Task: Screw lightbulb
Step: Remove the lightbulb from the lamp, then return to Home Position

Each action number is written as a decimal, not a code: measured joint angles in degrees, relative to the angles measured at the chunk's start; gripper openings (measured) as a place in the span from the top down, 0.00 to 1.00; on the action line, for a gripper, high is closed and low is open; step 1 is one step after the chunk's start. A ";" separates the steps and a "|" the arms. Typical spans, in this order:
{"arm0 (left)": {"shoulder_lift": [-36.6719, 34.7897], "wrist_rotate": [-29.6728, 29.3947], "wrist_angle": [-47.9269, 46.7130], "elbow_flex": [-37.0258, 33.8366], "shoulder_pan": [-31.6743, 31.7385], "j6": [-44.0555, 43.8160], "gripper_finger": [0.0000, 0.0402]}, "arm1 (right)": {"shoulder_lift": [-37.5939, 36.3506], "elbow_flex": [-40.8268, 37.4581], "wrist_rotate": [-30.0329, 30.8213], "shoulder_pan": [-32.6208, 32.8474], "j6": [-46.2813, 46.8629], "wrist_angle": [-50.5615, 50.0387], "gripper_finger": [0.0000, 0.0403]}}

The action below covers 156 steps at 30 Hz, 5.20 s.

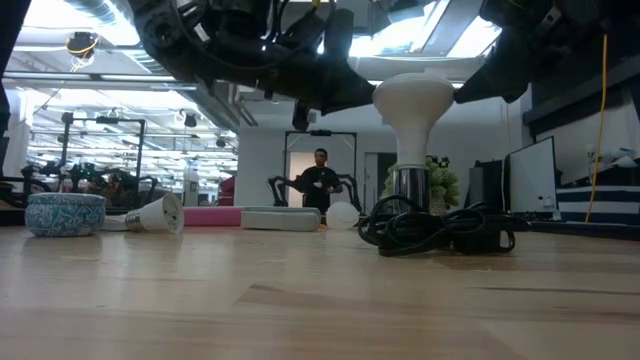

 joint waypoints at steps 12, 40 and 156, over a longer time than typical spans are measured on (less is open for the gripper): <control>-0.13 2.06 0.78 0.06 -2.02 -2.37 1.00 | 0.02 -0.04 7.15 -0.20 3.07 -3.25 0.99; 0.22 0.81 2.71 0.00 -2.32 -0.38 1.00 | 0.00 0.15 8.95 -0.11 3.21 -1.12 0.99; -20.55 -2.40 -15.75 0.00 -10.19 9.02 1.00 | 14.16 13.01 0.91 -5.29 -8.02 1.41 0.97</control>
